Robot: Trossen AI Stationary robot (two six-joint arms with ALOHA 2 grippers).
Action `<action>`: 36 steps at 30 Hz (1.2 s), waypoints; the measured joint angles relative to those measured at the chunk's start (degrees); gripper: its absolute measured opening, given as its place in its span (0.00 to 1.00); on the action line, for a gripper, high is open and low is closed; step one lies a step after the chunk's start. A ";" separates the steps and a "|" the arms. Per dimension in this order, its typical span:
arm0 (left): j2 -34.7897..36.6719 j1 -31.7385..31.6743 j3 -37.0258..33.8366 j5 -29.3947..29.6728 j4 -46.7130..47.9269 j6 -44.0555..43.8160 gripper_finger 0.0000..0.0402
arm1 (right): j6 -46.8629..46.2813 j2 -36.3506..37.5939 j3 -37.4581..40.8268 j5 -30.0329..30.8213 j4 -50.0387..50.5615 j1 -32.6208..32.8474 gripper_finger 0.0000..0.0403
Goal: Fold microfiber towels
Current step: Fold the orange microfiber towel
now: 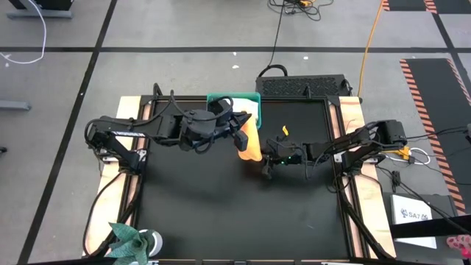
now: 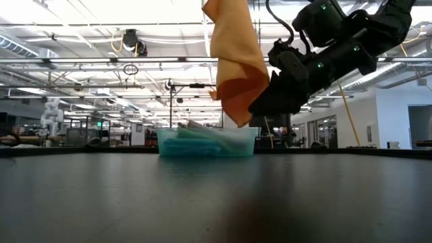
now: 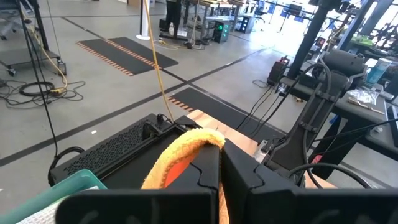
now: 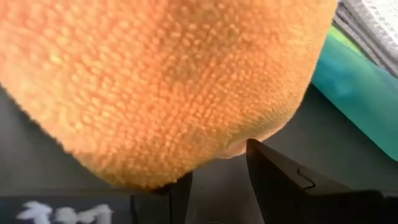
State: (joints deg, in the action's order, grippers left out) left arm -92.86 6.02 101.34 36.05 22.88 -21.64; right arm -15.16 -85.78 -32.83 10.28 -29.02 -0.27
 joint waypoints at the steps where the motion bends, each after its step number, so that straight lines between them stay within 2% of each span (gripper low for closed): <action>1: 0.00 0.00 0.00 0.00 0.01 0.02 0.01 | 0.00 0.00 0.01 0.01 0.03 0.00 0.35; 4: -0.02 0.00 0.00 0.00 0.02 0.01 0.01 | 0.00 0.00 0.00 0.58 0.05 -0.16 0.35; 8: 0.00 0.11 0.00 0.00 0.02 -0.01 0.01 | -0.88 0.00 0.02 5.92 0.03 -1.02 0.35; 11: -0.01 0.11 0.00 -0.04 0.02 -0.05 0.01 | -1.53 0.00 -0.01 6.19 -0.35 -1.66 0.32; 17: -0.01 0.11 0.00 -0.08 0.04 -0.09 0.01 | -1.73 0.00 0.02 6.19 -2.41 -1.66 0.20; 22: 0.00 0.31 0.00 -0.13 0.08 -0.12 0.01 | -1.74 0.00 0.02 6.15 -5.56 -1.66 0.04; 25: 0.00 0.44 0.00 -0.13 0.08 -0.08 0.01 | -2.68 0.24 0.02 5.73 -5.09 -1.66 0.01; 31: -0.01 0.47 0.00 -0.11 0.66 0.22 0.01 | -7.50 2.17 0.02 -2.96 -3.97 -0.91 0.00; 36: 0.00 0.30 -0.02 2.72 3.50 1.24 0.01 | -9.45 10.19 0.02 -8.96 1.64 2.18 0.00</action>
State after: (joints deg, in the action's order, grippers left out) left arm -92.86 6.33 101.32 38.78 26.38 -20.41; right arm -24.60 -75.58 -32.82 1.32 -27.38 1.91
